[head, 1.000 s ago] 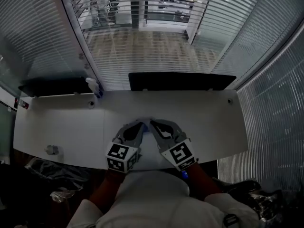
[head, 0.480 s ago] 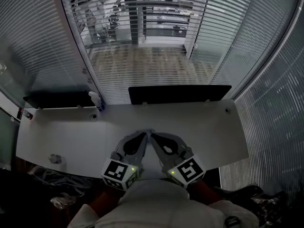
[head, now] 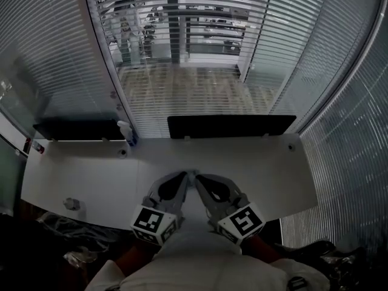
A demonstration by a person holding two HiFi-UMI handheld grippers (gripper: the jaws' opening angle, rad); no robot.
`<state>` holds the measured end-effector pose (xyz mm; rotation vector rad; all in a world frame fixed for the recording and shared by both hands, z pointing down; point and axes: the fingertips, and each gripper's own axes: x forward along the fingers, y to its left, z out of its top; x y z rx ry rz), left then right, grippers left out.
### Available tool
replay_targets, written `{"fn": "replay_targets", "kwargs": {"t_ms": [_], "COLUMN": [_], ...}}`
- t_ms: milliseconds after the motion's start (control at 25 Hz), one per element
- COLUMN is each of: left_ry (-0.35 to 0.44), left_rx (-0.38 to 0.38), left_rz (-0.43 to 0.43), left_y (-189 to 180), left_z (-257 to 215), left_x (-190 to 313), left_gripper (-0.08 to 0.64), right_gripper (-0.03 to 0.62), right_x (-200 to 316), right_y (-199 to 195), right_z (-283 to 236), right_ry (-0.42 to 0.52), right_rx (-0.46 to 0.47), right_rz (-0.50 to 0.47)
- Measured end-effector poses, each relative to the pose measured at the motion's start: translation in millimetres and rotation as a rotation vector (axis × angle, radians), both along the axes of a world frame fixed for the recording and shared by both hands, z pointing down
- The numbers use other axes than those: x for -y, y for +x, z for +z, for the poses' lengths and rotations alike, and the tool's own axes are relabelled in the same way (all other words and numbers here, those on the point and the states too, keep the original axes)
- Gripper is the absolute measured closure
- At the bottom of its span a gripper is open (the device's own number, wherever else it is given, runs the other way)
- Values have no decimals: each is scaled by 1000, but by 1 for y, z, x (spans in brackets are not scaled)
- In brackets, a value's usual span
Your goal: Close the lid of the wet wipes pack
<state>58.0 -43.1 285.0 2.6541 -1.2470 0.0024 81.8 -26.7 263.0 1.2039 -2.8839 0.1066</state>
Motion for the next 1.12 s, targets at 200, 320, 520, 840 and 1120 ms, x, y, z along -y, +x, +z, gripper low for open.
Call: {"fn": "replay_targets", "kwargs": {"t_ms": [200, 320, 520, 840, 1120], "left_ry": [-1, -5, -11, -14, -28], "left_rx": [-6, -5, 0, 2, -1], "left_rz": [10, 7, 4, 5, 7], "left_y": [1, 0, -3, -2, -2], "left_z": [-2, 1, 8, 4, 13], "left_x": [-2, -1, -2, 0, 5], "left_gripper": [557, 557, 557, 557, 557], "right_gripper": [592, 592, 592, 592, 592], "right_x": [2, 3, 2, 4, 9], "right_y": [1, 0, -2, -2, -3], "right_z": [-4, -4, 2, -4, 7], "right_ry": [-1, 13, 7, -8, -5], "right_rx": [29, 18, 8, 19, 17], "right_rz": [7, 16, 21, 18, 17]}}
